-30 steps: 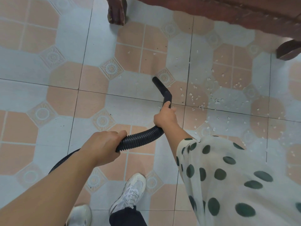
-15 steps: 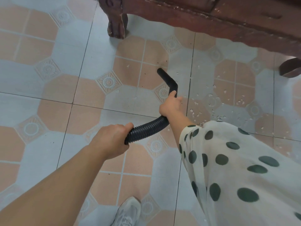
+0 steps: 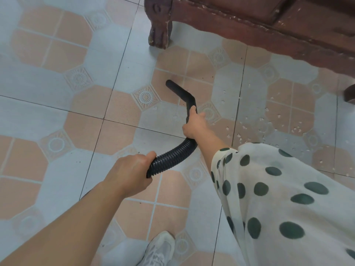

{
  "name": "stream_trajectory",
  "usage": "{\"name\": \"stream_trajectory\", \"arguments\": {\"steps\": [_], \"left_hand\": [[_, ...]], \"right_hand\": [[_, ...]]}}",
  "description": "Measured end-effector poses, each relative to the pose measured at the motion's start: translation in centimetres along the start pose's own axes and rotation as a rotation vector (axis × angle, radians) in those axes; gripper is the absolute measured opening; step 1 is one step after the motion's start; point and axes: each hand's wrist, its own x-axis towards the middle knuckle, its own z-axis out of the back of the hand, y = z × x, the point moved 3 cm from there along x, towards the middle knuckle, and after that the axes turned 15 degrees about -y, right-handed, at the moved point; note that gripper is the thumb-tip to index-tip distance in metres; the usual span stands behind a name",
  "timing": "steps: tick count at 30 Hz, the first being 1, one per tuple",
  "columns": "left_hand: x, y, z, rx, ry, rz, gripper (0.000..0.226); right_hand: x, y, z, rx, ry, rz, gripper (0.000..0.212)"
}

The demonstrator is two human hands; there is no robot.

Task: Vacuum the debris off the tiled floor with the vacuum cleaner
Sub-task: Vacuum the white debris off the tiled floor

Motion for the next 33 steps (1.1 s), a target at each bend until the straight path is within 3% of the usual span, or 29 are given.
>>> {"name": "stream_trajectory", "arguments": {"steps": [7,17,33], "left_hand": [[-2.4,1.5,0.9,0.003,0.013,-0.024,0.025],[-8.0,0.9,1.5,0.03,0.146,-0.221,0.023],[-12.2,7.4,3.9,0.114,0.146,-0.168,0.026]], "right_hand": [[-2.8,0.5,-1.1,-0.028,-0.017,-0.09,0.082],[-12.2,-4.1,-2.8,-0.042,0.02,-0.206,0.069],[-15.5,3.4,-6.3,0.028,0.057,-0.163,0.071]]}}
